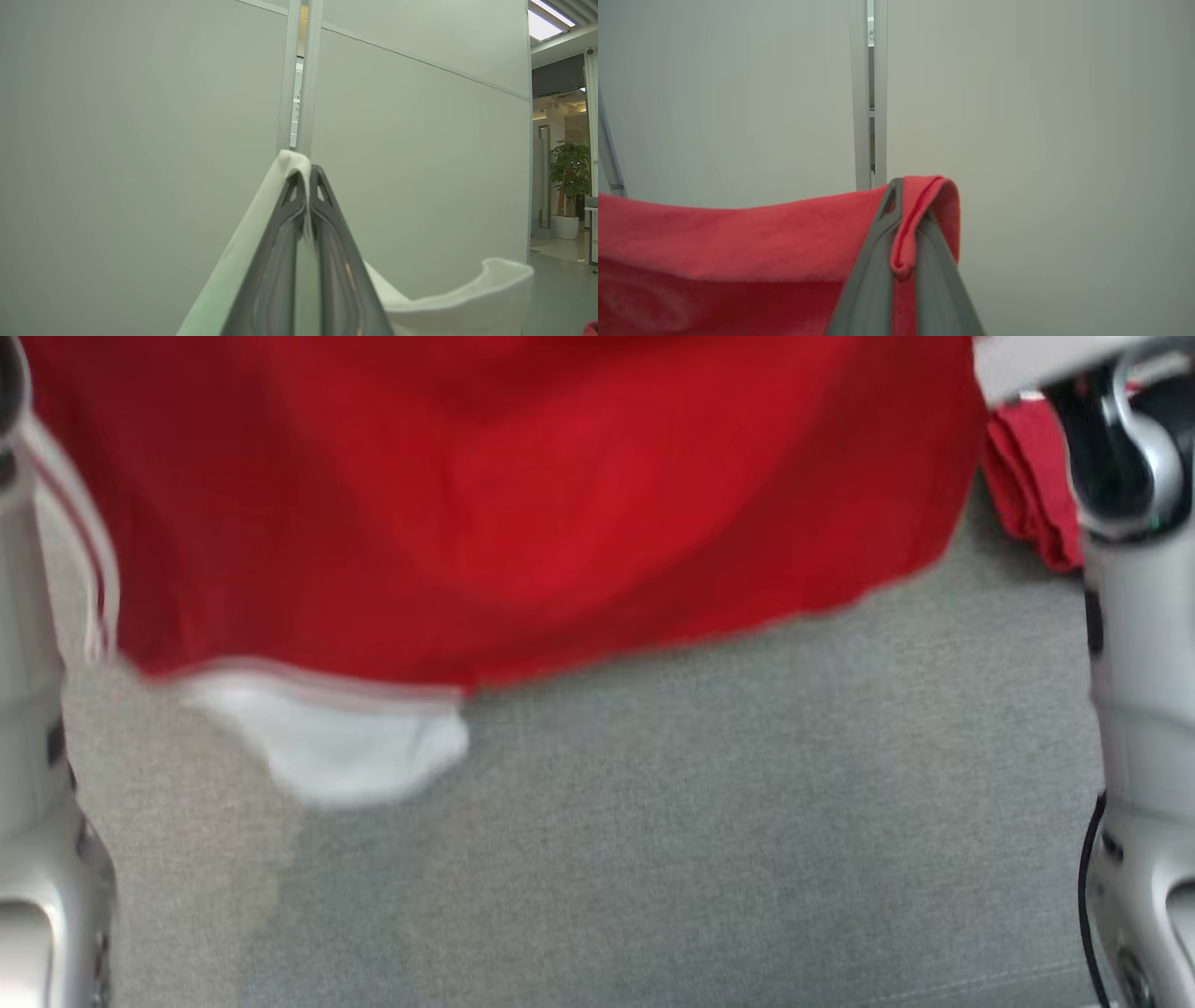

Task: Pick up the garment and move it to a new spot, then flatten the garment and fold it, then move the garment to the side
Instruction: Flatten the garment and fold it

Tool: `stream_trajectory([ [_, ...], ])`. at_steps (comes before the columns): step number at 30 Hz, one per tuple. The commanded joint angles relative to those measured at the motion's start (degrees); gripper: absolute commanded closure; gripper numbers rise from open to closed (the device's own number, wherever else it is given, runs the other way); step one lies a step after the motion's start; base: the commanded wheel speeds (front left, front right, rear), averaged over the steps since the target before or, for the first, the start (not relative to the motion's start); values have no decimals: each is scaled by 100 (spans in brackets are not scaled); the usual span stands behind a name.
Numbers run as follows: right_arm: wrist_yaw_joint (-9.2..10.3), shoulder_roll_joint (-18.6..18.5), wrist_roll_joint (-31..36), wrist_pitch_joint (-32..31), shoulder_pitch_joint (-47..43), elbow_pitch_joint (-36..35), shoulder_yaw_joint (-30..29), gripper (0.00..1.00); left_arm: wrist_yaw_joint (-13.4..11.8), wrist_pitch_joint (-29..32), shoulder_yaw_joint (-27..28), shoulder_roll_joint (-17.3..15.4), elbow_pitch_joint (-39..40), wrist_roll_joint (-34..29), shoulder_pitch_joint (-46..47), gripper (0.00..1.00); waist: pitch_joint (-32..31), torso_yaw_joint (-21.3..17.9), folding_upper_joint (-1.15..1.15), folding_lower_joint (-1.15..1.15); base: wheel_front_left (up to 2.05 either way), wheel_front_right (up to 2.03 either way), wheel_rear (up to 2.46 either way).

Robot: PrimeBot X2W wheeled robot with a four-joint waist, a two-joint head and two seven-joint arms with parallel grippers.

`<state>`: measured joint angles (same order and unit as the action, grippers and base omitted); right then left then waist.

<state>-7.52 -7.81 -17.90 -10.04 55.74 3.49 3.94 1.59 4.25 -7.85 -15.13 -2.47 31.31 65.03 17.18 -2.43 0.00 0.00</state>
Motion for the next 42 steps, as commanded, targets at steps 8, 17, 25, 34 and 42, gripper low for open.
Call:
stream_trajectory([
  [8,7,121,975,840,2239,2400,154,100,99,-1074,-163,340,-1928,-420,1755,100,1163,434,0,0,0,0,0],
  [17,7,132,1384,2059,2117,4786,277,100,447,-1887,-132,779,-2734,26,398,100,1388,833,0,0,0,0,0],
  [25,7,151,906,2460,1435,5119,568,100,531,-1945,381,851,-1995,271,-1102,100,1216,677,0,0,0,0,0],
  [34,7,183,132,2526,241,4594,876,100,565,-1945,949,1091,-941,144,-2888,100,645,526,0,0,0,0,0],
  [42,7,196,-269,2527,-1159,3540,879,100,580,-1945,1080,1209,-120,154,-4428,100,-97,508,0,0,0,0,0],
])
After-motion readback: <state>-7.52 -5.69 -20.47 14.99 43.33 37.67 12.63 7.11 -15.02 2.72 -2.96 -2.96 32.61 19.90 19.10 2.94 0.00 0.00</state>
